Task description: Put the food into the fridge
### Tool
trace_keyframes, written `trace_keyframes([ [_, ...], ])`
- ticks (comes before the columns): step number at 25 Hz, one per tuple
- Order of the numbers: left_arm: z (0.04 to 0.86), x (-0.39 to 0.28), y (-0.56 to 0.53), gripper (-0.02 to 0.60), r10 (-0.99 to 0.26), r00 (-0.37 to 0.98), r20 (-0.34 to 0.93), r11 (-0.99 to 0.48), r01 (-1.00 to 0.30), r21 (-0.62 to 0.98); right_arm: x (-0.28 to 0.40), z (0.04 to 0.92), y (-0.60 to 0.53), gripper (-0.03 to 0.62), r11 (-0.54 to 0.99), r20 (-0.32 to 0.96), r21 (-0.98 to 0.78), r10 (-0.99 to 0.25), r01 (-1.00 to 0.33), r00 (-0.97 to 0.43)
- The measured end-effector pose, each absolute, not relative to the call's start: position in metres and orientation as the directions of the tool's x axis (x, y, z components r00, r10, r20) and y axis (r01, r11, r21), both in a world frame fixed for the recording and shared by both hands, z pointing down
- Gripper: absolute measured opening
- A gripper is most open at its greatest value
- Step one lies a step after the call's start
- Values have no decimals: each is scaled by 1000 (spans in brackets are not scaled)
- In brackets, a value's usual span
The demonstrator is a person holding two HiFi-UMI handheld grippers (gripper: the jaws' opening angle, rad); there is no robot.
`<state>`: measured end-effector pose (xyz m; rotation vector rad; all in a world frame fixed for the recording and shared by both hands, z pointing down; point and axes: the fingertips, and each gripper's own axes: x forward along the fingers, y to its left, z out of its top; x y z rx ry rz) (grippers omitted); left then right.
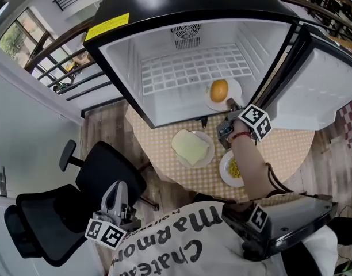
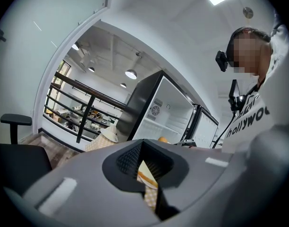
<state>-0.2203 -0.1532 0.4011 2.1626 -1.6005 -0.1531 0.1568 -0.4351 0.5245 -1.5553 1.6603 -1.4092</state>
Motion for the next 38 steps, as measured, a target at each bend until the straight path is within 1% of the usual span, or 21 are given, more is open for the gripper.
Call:
trace_keyframes([
  [13,404,-231,-146,8,-938,296,178,-202,-888,412,158,524,-462,29,-216,393,-786,-898,-579,-199],
  [27,406,-228,-146,8,-936,304,176,-209,-886,414,158,524,-470,31,-219,463,-665,-871,-714,-164],
  [38,406,-231,-146,8,-939,296,174,-202,-887,416,158,525,-474,78,-201,523,-513,-844,-835,-118],
])
